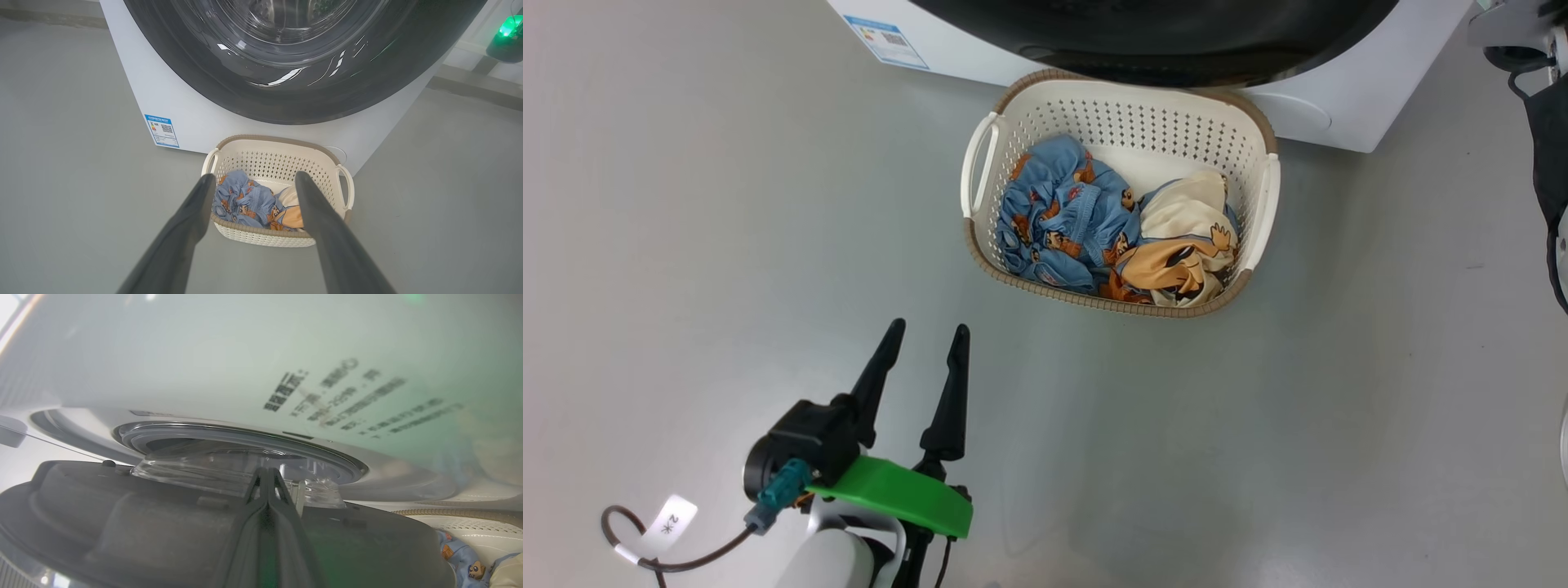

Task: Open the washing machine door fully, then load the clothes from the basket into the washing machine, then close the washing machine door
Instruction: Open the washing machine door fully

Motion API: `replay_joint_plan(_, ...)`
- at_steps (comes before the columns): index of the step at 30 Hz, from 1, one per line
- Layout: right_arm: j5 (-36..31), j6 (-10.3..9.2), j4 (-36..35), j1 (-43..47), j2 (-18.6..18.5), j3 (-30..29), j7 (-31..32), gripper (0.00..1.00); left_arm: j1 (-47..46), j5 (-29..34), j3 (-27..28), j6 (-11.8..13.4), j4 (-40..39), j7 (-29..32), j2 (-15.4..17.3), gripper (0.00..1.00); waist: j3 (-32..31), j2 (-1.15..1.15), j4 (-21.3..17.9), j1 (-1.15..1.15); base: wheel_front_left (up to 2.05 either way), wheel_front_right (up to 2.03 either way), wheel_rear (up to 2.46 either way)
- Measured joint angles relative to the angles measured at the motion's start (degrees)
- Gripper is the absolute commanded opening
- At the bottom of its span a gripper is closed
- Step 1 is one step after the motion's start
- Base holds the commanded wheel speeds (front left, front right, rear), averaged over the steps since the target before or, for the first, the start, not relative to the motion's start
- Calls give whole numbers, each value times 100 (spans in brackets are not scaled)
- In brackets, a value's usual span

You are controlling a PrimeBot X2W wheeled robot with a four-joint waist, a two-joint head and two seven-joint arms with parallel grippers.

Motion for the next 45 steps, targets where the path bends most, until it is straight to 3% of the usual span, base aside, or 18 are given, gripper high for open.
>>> replay_joint_plan(10,133,-9,31,146,0,1,377,0,0,22,8,-1,21,0,0,100,-155,0,0,0,0,0,0)
replay_joint_plan(45,722,-8,-297,1918,738,314,1407,0,289,367,203,-36,154,0,7,100,-1191,0,-321,0,0,0,0)
